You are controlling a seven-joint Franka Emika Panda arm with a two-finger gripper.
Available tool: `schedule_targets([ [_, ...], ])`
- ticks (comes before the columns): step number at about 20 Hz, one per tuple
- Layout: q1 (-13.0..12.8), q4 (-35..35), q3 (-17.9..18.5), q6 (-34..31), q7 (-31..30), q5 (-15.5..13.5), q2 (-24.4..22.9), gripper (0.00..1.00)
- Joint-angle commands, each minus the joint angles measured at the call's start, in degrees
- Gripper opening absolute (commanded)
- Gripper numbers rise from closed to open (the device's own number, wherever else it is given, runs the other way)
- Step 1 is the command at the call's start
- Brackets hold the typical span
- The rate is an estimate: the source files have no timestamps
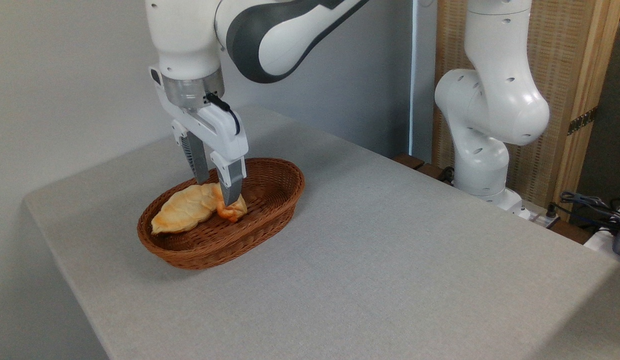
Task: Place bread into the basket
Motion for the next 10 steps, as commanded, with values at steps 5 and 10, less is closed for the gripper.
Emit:
schedule_targets([
  [5,0.3,0.6,0.3,-1.1,-0.3,-0.5,-0.5,1.0],
  [10,0.3,0.6,0.7,-1.1,-0.4,-0.5,-0.6,1.0],
])
